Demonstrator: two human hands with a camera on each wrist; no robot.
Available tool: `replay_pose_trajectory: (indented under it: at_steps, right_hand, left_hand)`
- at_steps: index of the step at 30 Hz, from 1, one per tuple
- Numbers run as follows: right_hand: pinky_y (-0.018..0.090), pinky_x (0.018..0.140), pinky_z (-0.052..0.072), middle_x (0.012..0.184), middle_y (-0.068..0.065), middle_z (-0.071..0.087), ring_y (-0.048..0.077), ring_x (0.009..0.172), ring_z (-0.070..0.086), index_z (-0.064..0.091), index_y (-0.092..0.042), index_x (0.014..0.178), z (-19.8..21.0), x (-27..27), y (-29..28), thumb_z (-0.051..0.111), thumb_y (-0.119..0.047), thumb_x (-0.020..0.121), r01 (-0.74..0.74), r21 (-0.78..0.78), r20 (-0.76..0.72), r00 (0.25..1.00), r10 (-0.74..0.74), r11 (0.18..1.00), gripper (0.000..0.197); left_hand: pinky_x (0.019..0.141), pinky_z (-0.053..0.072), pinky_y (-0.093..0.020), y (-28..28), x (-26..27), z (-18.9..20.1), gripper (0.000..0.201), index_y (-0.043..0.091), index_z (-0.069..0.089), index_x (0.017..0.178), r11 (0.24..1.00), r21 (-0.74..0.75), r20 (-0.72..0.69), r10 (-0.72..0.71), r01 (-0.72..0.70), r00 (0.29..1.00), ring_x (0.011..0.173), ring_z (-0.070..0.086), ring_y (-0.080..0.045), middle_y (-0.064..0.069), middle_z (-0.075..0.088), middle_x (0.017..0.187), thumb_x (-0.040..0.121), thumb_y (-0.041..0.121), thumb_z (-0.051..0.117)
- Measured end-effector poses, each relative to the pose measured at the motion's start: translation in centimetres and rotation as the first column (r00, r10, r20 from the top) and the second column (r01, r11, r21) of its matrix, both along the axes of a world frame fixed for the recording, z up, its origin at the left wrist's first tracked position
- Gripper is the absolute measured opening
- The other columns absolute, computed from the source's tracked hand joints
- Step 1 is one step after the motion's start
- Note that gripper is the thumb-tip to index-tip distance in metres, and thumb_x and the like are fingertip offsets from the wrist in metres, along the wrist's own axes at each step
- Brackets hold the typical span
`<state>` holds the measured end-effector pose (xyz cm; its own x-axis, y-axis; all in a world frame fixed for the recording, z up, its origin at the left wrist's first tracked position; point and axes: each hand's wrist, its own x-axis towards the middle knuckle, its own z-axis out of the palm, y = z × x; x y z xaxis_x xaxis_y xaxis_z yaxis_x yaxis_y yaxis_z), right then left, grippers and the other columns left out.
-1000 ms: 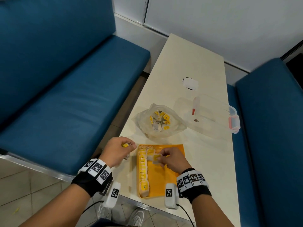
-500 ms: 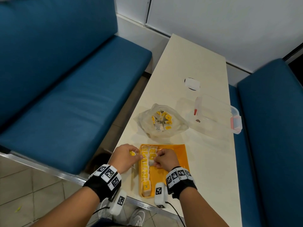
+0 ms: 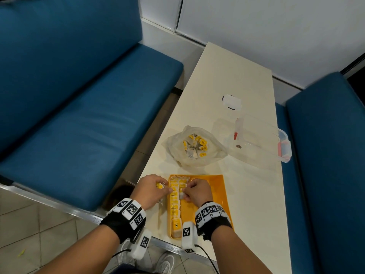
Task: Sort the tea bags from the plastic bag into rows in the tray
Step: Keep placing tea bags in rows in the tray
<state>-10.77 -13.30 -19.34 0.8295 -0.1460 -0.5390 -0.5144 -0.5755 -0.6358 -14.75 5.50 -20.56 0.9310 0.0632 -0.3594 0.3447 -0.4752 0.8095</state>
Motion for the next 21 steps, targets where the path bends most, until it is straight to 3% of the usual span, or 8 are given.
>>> replay_pose_trajectory:
  at_steps: [2, 4, 7, 10, 13, 15, 21]
  right_hand:
    - [0.035, 0.057, 0.06, 0.067, 0.009, 0.069, 0.022, 0.054, 0.065, 0.06, -0.014, 0.068, 0.2, -0.2, -0.2, 0.076, -0.007, 0.079, 0.018, -0.006, 0.019, 1.0, -0.018, 1.0, 0.021]
    - [0.038, 0.065, 0.061, 0.071, 0.002, 0.071, 0.021, 0.066, 0.069, 0.063, -0.018, 0.071, 0.6, -0.2, -0.6, 0.075, -0.016, 0.082, 0.003, -0.052, 0.091, 0.996, 0.001, 0.999, 0.016]
    - [0.039, 0.077, 0.06, 0.079, -0.006, 0.07, 0.015, 0.079, 0.068, 0.067, -0.025, 0.078, 2.4, -0.3, -1.0, 0.072, -0.018, 0.084, -0.066, -0.013, 0.245, 0.967, 0.068, 0.998, 0.011]
    - [0.027, 0.074, 0.056, 0.086, -0.008, 0.072, 0.015, 0.08, 0.067, 0.071, -0.027, 0.084, 5.5, -0.1, -0.3, 0.068, -0.008, 0.088, -0.179, 0.119, 0.369, 0.921, 0.124, 0.977, 0.02]
    - [0.02, 0.06, 0.047, 0.087, -0.002, 0.073, 0.014, 0.071, 0.066, 0.075, -0.023, 0.092, 7.5, 0.5, 0.3, 0.064, -0.002, 0.09, -0.261, 0.287, 0.336, 0.928, 0.158, 0.922, 0.023]
    - [0.022, 0.054, 0.043, 0.086, 0.005, 0.07, 0.014, 0.066, 0.063, 0.076, -0.017, 0.096, 8.0, 0.5, 0.3, 0.064, -0.001, 0.09, -0.322, 0.358, 0.296, 0.929, 0.221, 0.876, 0.021]
    - [0.025, 0.051, 0.036, 0.09, 0.008, 0.062, 0.01, 0.059, 0.054, 0.074, -0.009, 0.102, 8.2, -0.4, 0.1, 0.063, 0.007, 0.086, -0.312, 0.56, 0.175, 0.95, 0.259, 0.767, 0.025]
  left_hand:
    - [0.076, 0.058, -0.03, 0.3, -0.1, 0.6, 0.014, 0.029, 0.075, 0.095, 1.0, 0.016, 0.018, 0.012, -0.012, 1.0, 0.072, 0.065, -0.004, 0.016, 0.067, 0.1, 0.085, 0.037, 0.08]
    - [0.071, 0.056, -0.024, 1.0, -0.3, 1.5, 0.006, 0.032, 0.071, 0.088, 0.999, 0.036, 0.061, 0.034, -0.036, 0.998, 0.06, 0.065, -0.004, 0.015, 0.068, 0.094, 0.091, 0.028, 0.074]
    - [0.058, 0.055, -0.023, 1.9, -0.6, 3.1, 0.018, 0.036, 0.068, 0.09, 0.998, -0.045, 0.121, 0.056, -0.051, 0.991, 0.051, 0.064, -0.01, 0.008, 0.069, 0.09, 0.093, 0.019, 0.07]
    - [0.053, 0.056, -0.029, 2.0, -0.7, 5.2, 0.038, 0.042, 0.059, 0.108, 0.979, -0.203, 0.153, -0.007, 0.038, 0.988, 0.051, 0.061, -0.015, -0.001, 0.066, 0.09, 0.089, 0.013, 0.073]
    - [0.051, 0.054, -0.032, 1.3, -0.4, 6.9, 0.057, 0.049, 0.051, 0.12, 0.93, -0.333, 0.148, -0.11, 0.154, 0.983, 0.053, 0.057, -0.017, -0.006, 0.067, 0.091, 0.087, 0.01, 0.076]
    - [0.053, 0.054, -0.032, 0.9, -0.2, 7.6, 0.062, 0.05, 0.048, 0.125, 0.898, -0.384, 0.147, -0.168, 0.213, 0.975, 0.055, 0.059, -0.016, -0.007, 0.07, 0.092, 0.088, 0.01, 0.075]
    - [0.055, 0.053, -0.029, 0.6, 0.3, 7.5, 0.06, 0.05, 0.049, 0.128, 0.856, -0.465, 0.144, -0.179, 0.226, 0.973, 0.061, 0.067, -0.011, -0.013, 0.072, 0.103, 0.088, 0.013, 0.076]
